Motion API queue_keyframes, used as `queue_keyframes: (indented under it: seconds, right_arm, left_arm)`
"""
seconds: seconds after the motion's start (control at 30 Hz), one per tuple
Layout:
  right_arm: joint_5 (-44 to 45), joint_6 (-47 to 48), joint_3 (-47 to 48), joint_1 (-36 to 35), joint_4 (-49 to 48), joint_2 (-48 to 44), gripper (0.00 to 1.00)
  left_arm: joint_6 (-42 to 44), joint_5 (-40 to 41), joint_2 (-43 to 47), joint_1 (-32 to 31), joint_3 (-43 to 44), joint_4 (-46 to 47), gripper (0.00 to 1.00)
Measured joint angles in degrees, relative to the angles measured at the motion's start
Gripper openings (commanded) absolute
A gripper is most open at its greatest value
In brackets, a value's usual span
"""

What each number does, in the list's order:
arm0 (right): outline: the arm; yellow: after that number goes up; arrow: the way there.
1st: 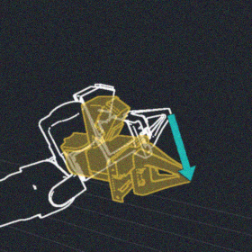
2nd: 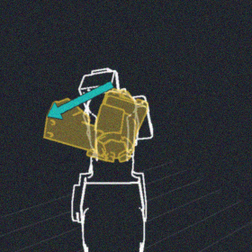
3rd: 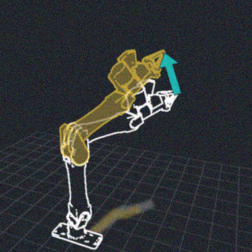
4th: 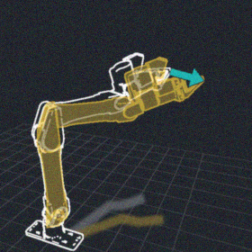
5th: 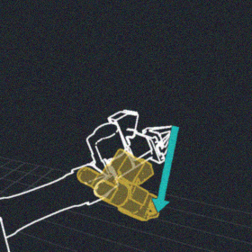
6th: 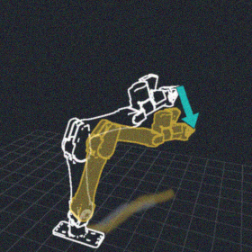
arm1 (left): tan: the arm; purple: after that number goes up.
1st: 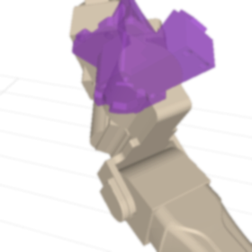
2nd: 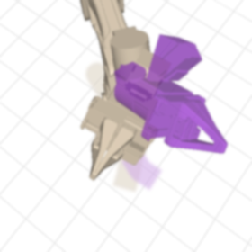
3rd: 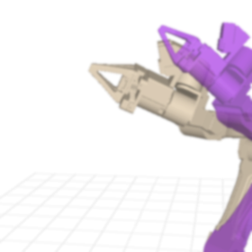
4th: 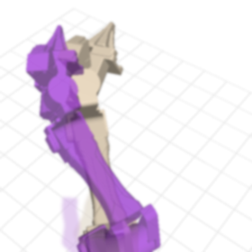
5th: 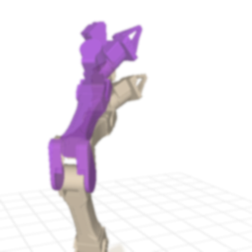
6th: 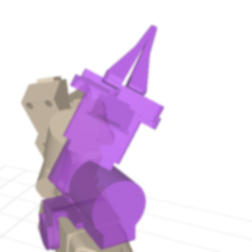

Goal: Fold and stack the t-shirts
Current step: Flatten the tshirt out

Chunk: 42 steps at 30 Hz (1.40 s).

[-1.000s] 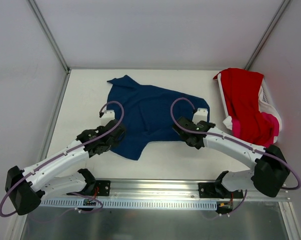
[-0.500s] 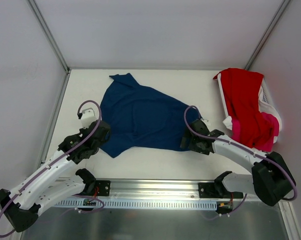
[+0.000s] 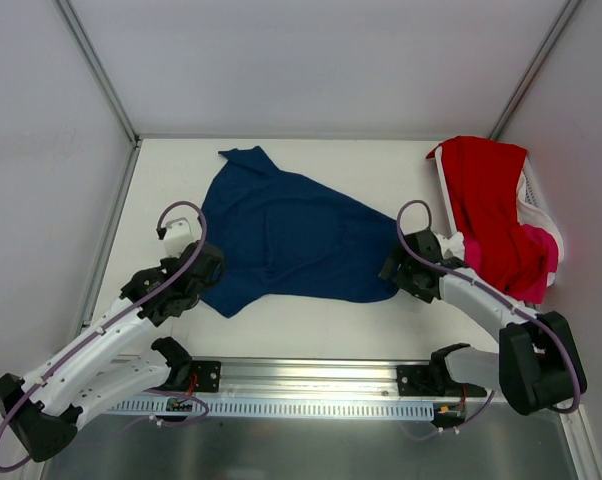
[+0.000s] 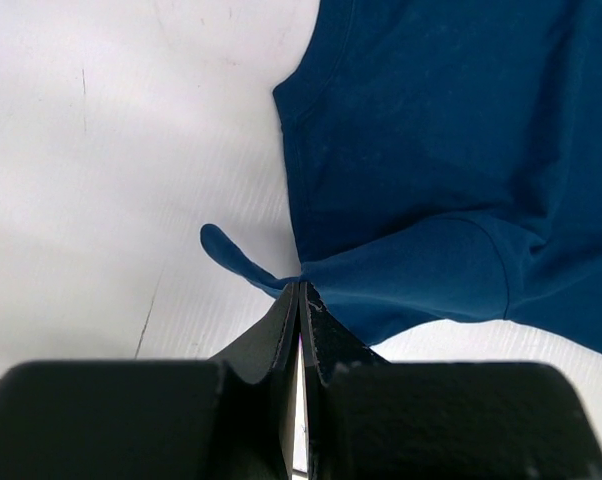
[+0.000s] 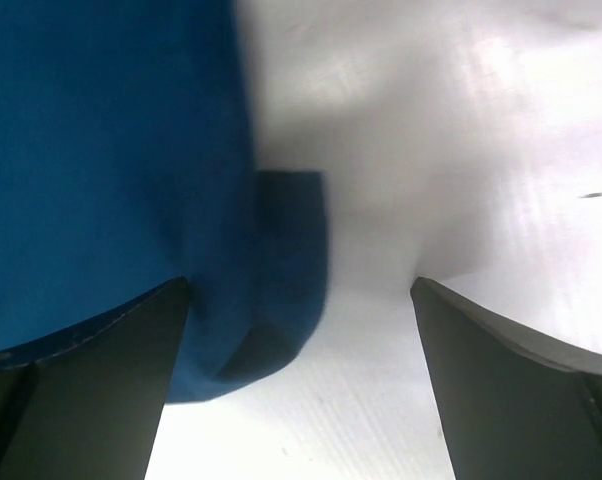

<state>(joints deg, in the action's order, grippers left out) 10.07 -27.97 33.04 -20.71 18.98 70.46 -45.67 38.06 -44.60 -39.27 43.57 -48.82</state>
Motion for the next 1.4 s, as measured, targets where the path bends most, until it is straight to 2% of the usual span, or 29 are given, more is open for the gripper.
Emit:
queue_keyframes:
  seconds: [0.37, 0.6, 0.9, 1.1, 1.13, 1.2, 1.23, 1.3, 1.33, 1.4]
  right_arm:
    - [3.58, -4.63, -6.45, 5.03, -2.91, -8.92, 0.99]
    - [5.66, -6.60, -10.60, 5.79, -1.44, -16.68, 0.99]
    - [4.92, -6.58, -7.58, 5.88, -8.48, -7.89, 0.96]
    - [4.24, -6.56, -6.16, 5.88, -10.36, -4.66, 0.83]
    - [4.07, -6.56, -5.92, 5.88, -10.47, -4.31, 0.74]
    - [3.74, -6.64, -5.75, 5.88, -10.54, -3.63, 0.67]
    - [3.67, -6.71, -5.68, 5.88, -10.60, -3.37, 0.57]
    - [3.04, -6.93, -5.68, 5.88, -10.29, -3.04, 0.49]
    - [2.95, -7.08, -5.68, 5.88, -10.19, -2.91, 0.41]
    - [2.38, -7.37, -5.73, 5.88, -9.57, -2.82, 0.38]
  left_arm:
    - [-0.20, 0.04, -1.66, 0.00, -0.02, 0.00, 0.00]
    - [-0.28, 0.04, -1.73, 0.00, -0.17, 0.00, 0.00]
    - [-0.42, 0.00, -1.99, 0.00, -0.39, -0.02, 0.00]
    - [-0.44, 0.00, -1.22, 0.00, -0.46, 0.00, 0.00]
    - [-0.44, -0.02, -1.22, 0.00, -0.46, 0.00, 0.00]
    - [-0.44, -0.02, -1.22, 0.00, -0.46, 0.00, 0.00]
    - [-0.46, -0.02, -1.22, 0.00, -0.46, 0.00, 0.00]
    - [-0.48, 0.00, -1.22, 0.00, -0.48, 0.00, 0.00]
    - [-0.52, 0.00, -1.25, 0.00, -0.50, 0.00, 0.00]
    - [-0.61, 0.00, -1.31, 0.00, -0.57, 0.00, 0.00]
